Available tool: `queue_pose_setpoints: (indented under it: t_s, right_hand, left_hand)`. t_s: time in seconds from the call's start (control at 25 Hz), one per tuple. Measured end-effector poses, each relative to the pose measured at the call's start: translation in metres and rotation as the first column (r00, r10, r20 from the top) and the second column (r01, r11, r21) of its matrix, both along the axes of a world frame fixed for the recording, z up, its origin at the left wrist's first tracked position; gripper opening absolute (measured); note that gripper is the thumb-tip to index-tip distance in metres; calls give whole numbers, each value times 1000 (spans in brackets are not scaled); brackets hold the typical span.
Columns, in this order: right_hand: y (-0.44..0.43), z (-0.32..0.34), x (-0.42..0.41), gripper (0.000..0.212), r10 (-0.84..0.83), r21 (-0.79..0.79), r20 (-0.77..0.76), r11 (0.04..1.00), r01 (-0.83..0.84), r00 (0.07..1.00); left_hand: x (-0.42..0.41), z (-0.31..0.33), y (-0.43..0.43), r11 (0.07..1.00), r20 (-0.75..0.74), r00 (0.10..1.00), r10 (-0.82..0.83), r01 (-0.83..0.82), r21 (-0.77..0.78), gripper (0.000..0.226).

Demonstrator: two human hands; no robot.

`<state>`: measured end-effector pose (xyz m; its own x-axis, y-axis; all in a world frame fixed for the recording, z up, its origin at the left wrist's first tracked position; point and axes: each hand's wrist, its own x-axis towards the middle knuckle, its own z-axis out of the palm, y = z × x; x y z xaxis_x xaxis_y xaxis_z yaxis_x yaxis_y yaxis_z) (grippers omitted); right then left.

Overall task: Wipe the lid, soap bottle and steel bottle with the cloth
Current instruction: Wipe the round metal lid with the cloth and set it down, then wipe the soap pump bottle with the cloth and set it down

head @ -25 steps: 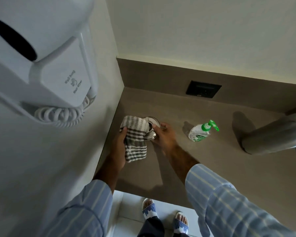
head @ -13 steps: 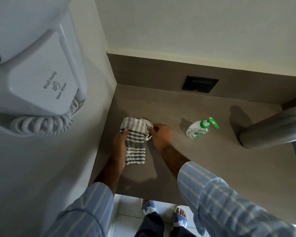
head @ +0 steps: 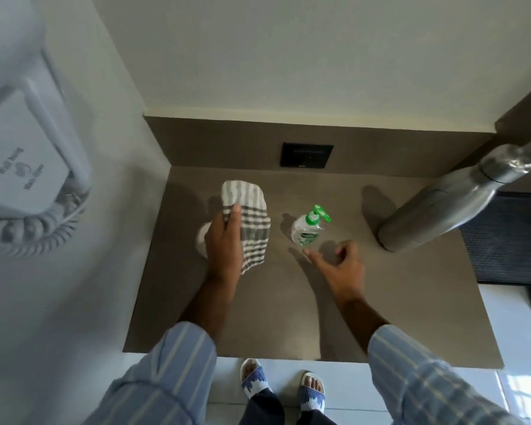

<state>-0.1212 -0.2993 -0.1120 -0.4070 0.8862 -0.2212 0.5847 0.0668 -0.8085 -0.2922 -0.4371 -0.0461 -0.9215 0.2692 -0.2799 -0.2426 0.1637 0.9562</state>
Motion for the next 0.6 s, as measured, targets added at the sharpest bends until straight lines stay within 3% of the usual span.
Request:
queue_pose_setpoints:
  t_s: [0.08, 0.16, 0.2, 0.28, 0.4, 0.48, 0.6]
  right_hand:
    - [21, 8, -3, 64, 74, 32, -45, 997, -73, 996]
    - [36, 12, -19, 92, 249, 43, -51, 968, -247, 967]
    - [41, 15, -27, 94, 329, 42, -25, 944, -328, 944]
    - [47, 19, -40, 75, 424, 46, 34, 904, -425, 905]
    - [49, 24, -44, 61, 425, 105, -37, 901, -420, 904]
    - [48, 37, -40, 62, 409, 100, -89, 911, -401, 908]
    - [46, 61, -31, 50, 369, 23, -136, 929, -369, 920]
  left_hand:
    - [8, 5, 28, 994, -80, 994, -74, 68, -81, 36]
    - [14, 10, 52, 976, -161, 967, -198, 179, -127, 37]
    - [18, 13, 61, 963, -214, 943, -253, 226, -145, 37]
    - [27, 17, 74, 943, -308, 894, -324, 279, -182, 33]
    - [45, 34, 81, 906, -433, 799, -418, 330, -266, 27]
    - [56, 43, 78, 897, -469, 764, -442, 389, -211, 30]
    - [68, 65, 75, 902, -439, 800, -408, 427, -61, 34]
